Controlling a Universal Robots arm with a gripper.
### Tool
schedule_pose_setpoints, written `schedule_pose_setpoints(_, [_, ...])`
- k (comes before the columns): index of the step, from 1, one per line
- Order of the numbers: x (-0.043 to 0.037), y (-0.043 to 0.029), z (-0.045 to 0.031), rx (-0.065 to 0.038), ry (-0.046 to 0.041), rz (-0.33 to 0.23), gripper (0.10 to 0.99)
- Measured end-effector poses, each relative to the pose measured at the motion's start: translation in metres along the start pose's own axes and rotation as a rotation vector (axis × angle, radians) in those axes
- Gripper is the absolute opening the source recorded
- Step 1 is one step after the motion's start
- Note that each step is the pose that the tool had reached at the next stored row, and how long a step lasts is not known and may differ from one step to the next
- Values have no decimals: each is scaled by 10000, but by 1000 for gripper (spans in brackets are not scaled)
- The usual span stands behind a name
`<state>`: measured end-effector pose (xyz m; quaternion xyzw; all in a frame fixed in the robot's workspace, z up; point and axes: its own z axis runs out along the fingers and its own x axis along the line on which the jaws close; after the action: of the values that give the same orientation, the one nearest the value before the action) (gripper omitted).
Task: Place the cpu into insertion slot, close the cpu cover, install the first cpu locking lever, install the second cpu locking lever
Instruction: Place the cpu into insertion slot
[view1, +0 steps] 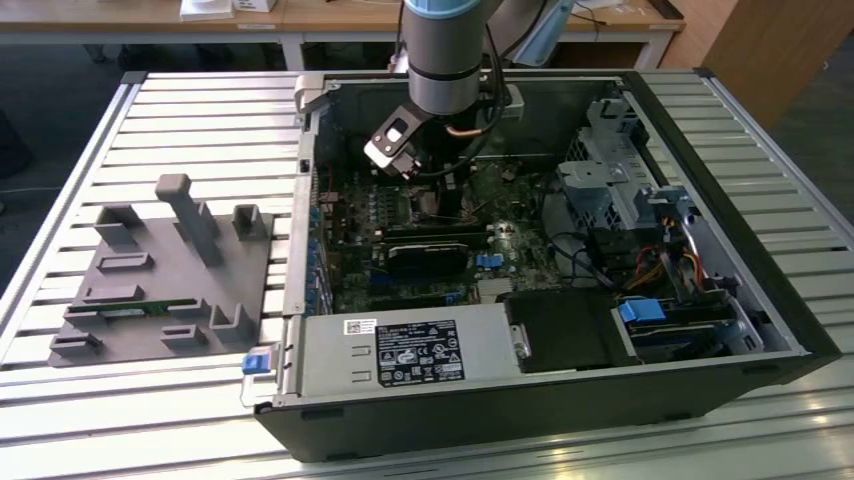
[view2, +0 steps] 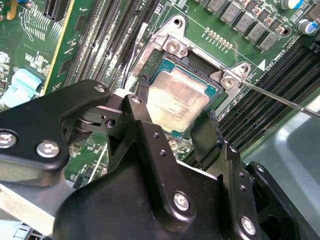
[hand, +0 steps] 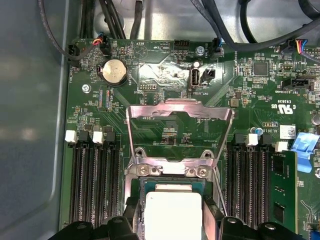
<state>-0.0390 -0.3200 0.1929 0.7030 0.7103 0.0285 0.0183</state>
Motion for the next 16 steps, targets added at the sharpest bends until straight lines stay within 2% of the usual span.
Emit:
schedule_pose_setpoints(9, [1,0,-2,0,13,2,612])
schedule_pose_setpoints(16, [3,10,-104,48,25,2,612])
